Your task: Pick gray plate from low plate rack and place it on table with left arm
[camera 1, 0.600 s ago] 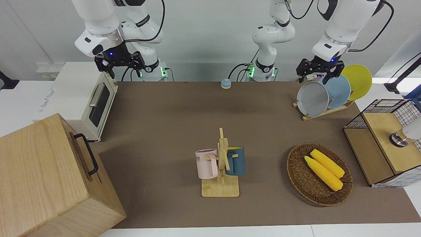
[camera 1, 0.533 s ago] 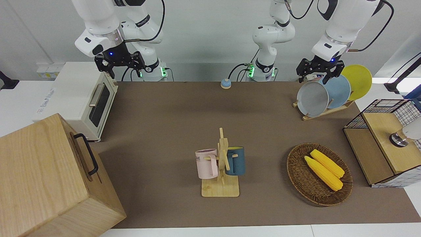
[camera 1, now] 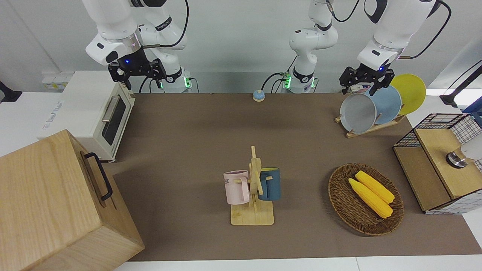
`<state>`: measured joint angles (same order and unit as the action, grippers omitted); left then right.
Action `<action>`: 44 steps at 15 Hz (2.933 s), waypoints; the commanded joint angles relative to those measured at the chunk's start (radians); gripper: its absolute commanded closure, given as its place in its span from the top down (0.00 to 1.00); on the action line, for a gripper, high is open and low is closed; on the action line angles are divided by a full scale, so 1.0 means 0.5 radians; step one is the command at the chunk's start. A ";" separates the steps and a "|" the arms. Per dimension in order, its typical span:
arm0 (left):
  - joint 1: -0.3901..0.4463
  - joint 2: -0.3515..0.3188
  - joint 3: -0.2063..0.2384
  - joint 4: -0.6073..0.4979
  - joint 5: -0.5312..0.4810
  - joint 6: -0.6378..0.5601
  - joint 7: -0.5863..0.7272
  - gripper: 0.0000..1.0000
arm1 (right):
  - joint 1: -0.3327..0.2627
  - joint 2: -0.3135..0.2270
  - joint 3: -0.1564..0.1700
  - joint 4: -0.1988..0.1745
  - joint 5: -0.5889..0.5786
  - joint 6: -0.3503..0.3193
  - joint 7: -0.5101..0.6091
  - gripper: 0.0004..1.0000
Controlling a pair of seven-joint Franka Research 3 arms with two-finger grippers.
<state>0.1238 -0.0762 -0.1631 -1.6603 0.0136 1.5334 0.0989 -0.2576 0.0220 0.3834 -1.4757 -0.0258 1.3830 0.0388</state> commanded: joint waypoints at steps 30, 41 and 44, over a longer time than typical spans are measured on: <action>0.114 -0.492 0.311 -0.919 0.227 0.529 0.087 1.00 | -0.049 -0.004 0.043 0.015 -0.013 -0.023 0.024 0.98; 0.228 -0.593 0.311 -1.370 0.372 0.937 -0.124 1.00 | -0.049 -0.004 0.043 0.015 -0.013 -0.023 0.024 0.98; 0.231 -0.593 0.311 -1.459 0.381 1.035 -0.191 1.00 | -0.049 -0.004 0.040 0.015 -0.013 -0.023 0.024 0.98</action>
<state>0.2308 -0.3388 -0.0029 -2.3148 0.1770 1.9829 0.0500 -0.2577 0.0220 0.3834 -1.4757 -0.0258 1.3830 0.0388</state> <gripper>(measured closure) 0.004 0.013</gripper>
